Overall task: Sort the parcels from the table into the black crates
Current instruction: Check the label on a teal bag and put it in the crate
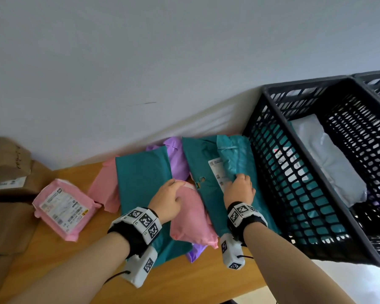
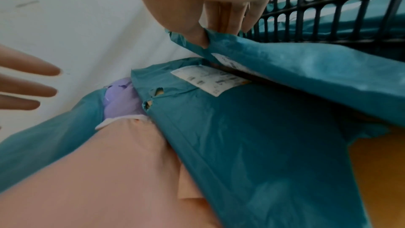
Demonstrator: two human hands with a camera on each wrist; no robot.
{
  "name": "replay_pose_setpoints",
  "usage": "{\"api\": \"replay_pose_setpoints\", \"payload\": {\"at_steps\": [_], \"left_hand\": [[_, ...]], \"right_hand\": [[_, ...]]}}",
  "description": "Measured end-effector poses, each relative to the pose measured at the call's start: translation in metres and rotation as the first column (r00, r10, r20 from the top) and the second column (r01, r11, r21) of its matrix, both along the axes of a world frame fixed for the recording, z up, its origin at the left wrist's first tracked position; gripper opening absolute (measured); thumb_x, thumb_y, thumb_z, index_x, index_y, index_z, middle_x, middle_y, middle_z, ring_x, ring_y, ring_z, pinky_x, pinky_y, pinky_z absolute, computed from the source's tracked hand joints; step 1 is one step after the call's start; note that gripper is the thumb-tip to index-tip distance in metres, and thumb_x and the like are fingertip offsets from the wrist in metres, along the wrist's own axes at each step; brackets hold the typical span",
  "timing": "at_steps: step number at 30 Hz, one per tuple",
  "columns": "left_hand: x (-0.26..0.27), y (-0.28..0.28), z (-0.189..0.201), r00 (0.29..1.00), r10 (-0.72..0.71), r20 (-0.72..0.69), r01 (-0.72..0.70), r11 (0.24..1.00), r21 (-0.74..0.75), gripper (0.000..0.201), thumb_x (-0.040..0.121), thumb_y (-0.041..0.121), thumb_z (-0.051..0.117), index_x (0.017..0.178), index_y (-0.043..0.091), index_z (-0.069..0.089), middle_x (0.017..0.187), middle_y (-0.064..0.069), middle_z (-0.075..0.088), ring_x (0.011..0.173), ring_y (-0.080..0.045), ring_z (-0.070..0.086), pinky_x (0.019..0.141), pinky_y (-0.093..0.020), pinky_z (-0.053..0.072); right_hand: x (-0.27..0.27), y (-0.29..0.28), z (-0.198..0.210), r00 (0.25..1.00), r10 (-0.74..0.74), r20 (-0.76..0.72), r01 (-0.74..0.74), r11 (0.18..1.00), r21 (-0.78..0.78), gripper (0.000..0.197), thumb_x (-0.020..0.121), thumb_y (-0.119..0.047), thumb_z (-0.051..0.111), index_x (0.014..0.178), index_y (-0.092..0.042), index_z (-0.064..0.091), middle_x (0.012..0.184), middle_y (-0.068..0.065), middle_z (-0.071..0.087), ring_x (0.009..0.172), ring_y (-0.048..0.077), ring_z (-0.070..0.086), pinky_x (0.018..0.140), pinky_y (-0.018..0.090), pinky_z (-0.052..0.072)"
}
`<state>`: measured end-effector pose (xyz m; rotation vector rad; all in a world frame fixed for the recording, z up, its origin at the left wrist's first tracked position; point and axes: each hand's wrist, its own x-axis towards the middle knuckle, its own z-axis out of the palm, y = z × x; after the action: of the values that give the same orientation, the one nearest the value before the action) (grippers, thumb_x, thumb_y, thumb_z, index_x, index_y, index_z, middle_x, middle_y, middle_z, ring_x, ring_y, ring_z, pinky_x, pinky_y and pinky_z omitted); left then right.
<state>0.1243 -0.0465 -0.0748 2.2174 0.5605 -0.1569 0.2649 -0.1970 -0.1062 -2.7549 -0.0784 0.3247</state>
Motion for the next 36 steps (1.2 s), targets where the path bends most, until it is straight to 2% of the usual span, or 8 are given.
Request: {"api": "replay_pose_setpoints", "payload": {"at_steps": [4, 6, 11, 17, 22, 28, 32, 36], "left_hand": [[-0.001, -0.001, 0.005, 0.999, -0.046, 0.016, 0.046, 0.999, 0.000, 0.054, 0.085, -0.006, 0.043, 0.133, 0.018, 0.051, 0.145, -0.007, 0.041, 0.139, -0.021, 0.031, 0.113, -0.025, 0.023], [-0.002, -0.002, 0.009, 0.998, -0.066, 0.018, 0.066, 0.998, 0.009, 0.053, 0.086, -0.005, 0.042, 0.133, 0.018, 0.050, 0.146, -0.007, 0.039, 0.141, -0.021, 0.027, 0.113, -0.025, 0.021], [-0.007, -0.002, 0.013, 0.996, -0.080, 0.029, 0.080, 0.997, 0.025, 0.047, 0.089, 0.002, 0.045, 0.134, 0.016, 0.049, 0.148, -0.009, 0.037, 0.139, -0.023, 0.032, 0.112, -0.029, 0.026], [-0.010, -0.002, 0.024, 0.995, -0.079, 0.063, 0.079, 0.997, 0.000, 0.048, 0.089, 0.004, 0.046, 0.136, 0.012, 0.047, 0.141, -0.008, 0.046, 0.129, -0.023, 0.044, 0.108, -0.028, 0.033], [-0.010, -0.004, 0.038, 0.997, -0.053, 0.063, 0.054, 0.998, -0.026, 0.048, 0.092, 0.003, 0.045, 0.139, 0.011, 0.043, 0.130, -0.009, 0.058, 0.122, -0.026, 0.052, 0.093, -0.020, 0.036], [-0.020, -0.007, 0.055, 0.997, -0.026, 0.074, 0.026, 1.000, -0.006, 0.051, 0.093, 0.010, 0.049, 0.142, 0.014, 0.038, 0.137, -0.014, 0.051, 0.122, -0.031, 0.051, 0.097, -0.031, 0.042], [-0.031, -0.013, 0.066, 0.995, 0.037, 0.087, -0.034, 0.999, -0.039, 0.050, 0.094, 0.010, 0.050, 0.142, 0.012, 0.036, 0.140, -0.016, 0.047, 0.126, -0.029, 0.049, 0.100, -0.030, 0.040], [-0.043, -0.021, 0.074, 0.983, 0.161, 0.089, -0.152, 0.983, -0.105, 0.051, 0.094, 0.009, 0.052, 0.142, 0.008, 0.036, 0.135, -0.017, 0.050, 0.116, -0.023, 0.054, 0.080, -0.020, 0.041]], "right_hand": [[0.000, -0.003, 0.020, 0.992, -0.119, -0.045, 0.121, 0.991, 0.052, 0.034, 0.096, -0.008, 0.042, 0.130, -0.005, 0.047, 0.134, 0.010, 0.045, 0.120, 0.028, 0.048, 0.092, 0.037, 0.043], [-0.004, -0.006, 0.031, 0.987, -0.154, -0.055, 0.158, 0.984, 0.084, 0.035, 0.095, -0.005, 0.041, 0.130, -0.006, 0.048, 0.132, 0.011, 0.046, 0.118, 0.029, 0.050, 0.086, 0.037, 0.044], [-0.022, -0.015, 0.056, 0.989, -0.147, 0.020, 0.141, 0.973, 0.182, 0.034, 0.093, -0.003, 0.042, 0.126, -0.005, 0.053, 0.129, 0.012, 0.048, 0.113, 0.034, 0.053, 0.091, 0.040, 0.044], [-0.040, -0.020, 0.082, 0.976, -0.159, 0.150, 0.115, 0.957, 0.266, 0.032, 0.097, -0.006, 0.041, 0.125, -0.009, 0.056, 0.123, 0.009, 0.054, 0.108, 0.029, 0.055, 0.091, 0.036, 0.042], [-0.048, -0.027, 0.096, 0.959, -0.201, 0.198, 0.115, 0.920, 0.374, 0.029, 0.098, -0.013, 0.042, 0.119, -0.009, 0.061, 0.115, 0.008, 0.060, 0.103, 0.028, 0.057, 0.090, 0.039, 0.046], [-0.052, -0.034, 0.112, 0.957, -0.249, 0.147, 0.129, 0.823, 0.553, 0.024, 0.095, -0.011, 0.050, 0.112, -0.010, 0.066, 0.104, 0.008, 0.067, 0.094, 0.026, 0.062, 0.084, 0.037, 0.051], [-0.056, -0.042, 0.120, 0.978, -0.191, 0.087, 0.088, 0.749, 0.657, 0.022, 0.093, -0.009, 0.054, 0.111, -0.010, 0.068, 0.098, 0.006, 0.069, 0.086, 0.021, 0.063, 0.078, 0.032, 0.052], [-0.070, -0.051, 0.122, 0.995, -0.083, 0.048, 0.022, 0.689, 0.724, 0.019, 0.091, -0.003, 0.056, 0.103, -0.006, 0.071, 0.091, 0.006, 0.070, 0.081, 0.019, 0.064, 0.082, 0.036, 0.055]]}}
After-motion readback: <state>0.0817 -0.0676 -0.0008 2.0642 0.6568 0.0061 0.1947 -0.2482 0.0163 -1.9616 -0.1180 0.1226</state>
